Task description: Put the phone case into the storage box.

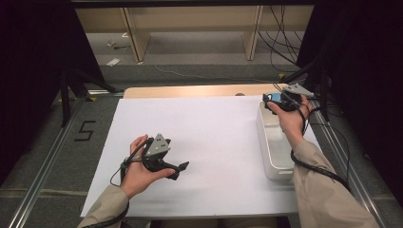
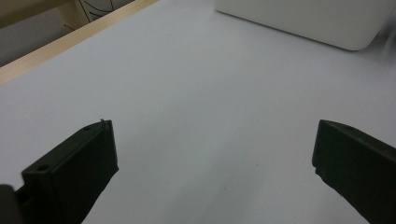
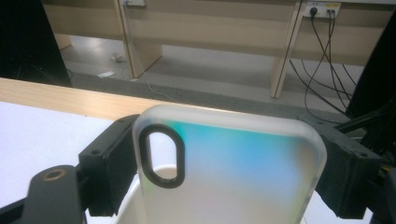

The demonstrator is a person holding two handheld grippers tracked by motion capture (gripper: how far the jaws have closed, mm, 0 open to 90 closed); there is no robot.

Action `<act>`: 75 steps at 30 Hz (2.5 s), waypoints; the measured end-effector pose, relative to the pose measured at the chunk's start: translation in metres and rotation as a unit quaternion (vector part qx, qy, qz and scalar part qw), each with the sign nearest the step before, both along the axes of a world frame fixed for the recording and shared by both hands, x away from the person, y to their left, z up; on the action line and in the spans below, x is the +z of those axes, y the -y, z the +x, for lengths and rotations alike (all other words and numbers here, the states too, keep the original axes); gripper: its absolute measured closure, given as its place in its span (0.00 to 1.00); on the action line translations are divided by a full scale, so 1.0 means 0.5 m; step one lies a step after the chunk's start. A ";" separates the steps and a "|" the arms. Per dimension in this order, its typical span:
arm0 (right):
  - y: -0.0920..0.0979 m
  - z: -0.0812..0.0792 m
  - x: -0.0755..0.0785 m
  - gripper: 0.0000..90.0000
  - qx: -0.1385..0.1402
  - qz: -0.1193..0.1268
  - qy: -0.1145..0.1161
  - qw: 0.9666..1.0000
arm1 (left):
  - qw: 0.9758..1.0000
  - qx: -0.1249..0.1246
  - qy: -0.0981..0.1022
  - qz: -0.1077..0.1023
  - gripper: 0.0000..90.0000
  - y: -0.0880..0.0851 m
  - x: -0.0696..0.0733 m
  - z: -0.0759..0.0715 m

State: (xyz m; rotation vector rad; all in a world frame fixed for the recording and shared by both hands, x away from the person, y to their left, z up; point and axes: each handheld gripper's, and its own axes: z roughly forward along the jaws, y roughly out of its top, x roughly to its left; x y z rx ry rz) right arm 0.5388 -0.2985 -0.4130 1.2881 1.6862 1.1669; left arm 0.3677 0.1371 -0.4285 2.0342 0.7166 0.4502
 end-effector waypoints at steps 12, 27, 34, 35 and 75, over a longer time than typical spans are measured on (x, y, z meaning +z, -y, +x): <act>-0.002 0.004 -0.008 0.21 -0.003 -0.008 -0.003 1.000 | 1.000 0.000 0.000 -0.001 0.00 0.001 0.000 -0.001; -0.004 0.010 -0.015 0.20 -0.010 -0.010 -0.005 1.000 | 1.000 0.000 -0.001 -0.002 0.00 0.001 0.000 -0.001; -0.004 0.010 -0.015 0.16 -0.015 -0.011 -0.013 1.000 | 1.000 0.000 0.000 -0.002 0.00 0.001 0.000 -0.001; -0.004 0.010 -0.015 0.15 -0.014 -0.013 -0.013 1.000 | 1.000 0.000 -0.001 -0.002 0.00 0.001 0.000 -0.001; 0.000 -0.006 0.027 0.05 -0.013 -0.007 0.036 0.999 | 1.000 0.000 -0.004 -0.004 0.00 0.001 0.000 -0.001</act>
